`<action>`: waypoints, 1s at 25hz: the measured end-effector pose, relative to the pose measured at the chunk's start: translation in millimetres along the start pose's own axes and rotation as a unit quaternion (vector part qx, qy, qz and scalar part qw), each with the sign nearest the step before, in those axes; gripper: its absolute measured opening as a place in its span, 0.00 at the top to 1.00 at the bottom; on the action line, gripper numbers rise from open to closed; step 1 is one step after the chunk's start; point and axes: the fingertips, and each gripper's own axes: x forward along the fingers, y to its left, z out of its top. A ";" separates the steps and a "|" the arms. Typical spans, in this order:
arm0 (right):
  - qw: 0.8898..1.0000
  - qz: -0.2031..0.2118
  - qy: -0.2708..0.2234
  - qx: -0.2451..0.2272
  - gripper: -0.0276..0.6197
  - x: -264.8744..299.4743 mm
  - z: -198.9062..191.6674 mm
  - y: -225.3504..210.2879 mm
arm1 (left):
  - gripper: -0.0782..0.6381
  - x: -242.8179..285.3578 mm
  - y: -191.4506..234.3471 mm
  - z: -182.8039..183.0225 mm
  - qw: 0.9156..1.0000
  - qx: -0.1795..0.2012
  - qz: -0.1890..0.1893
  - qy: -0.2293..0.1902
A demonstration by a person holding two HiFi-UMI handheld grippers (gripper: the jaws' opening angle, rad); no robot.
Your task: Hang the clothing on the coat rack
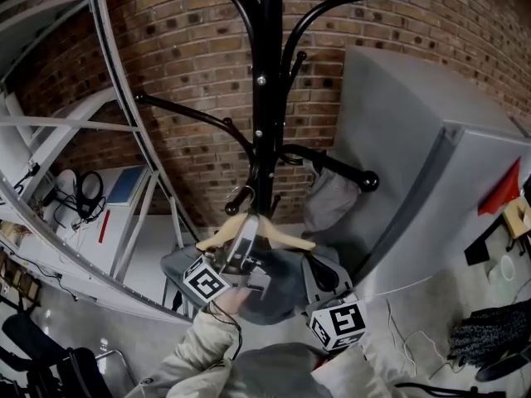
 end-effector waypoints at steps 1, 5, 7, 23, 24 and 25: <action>1.000 -0.001 0.000 0.001 0.92 0.0 -0.6 -0.8 | 0.75 0.6 0.7 -0.4 1.000 -0.001 0.000 0.000; 1.000 -0.003 0.002 0.001 0.92 0.1 -0.4 -3.9 | 0.75 2.8 3.9 -3.7 1.000 -0.001 0.001 0.003; 1.000 -0.003 0.004 0.003 0.92 0.1 -1.8 -5.7 | 0.75 3.7 4.8 -5.5 1.000 -0.001 0.001 0.004; 1.000 -0.004 0.023 0.019 0.92 -6.7 -13.4 -22.9 | 0.74 8.6 12.1 -9.6 1.000 -0.009 -0.012 -0.012; 1.000 -0.004 0.024 0.019 0.92 -6.9 -14.1 -23.4 | 0.74 8.8 13.0 -9.7 1.000 -0.012 -0.013 -0.014; 1.000 -0.003 0.025 0.019 0.92 -7.3 -14.4 -24.0 | 0.73 8.9 14.0 -10.0 1.000 -0.015 -0.014 -0.016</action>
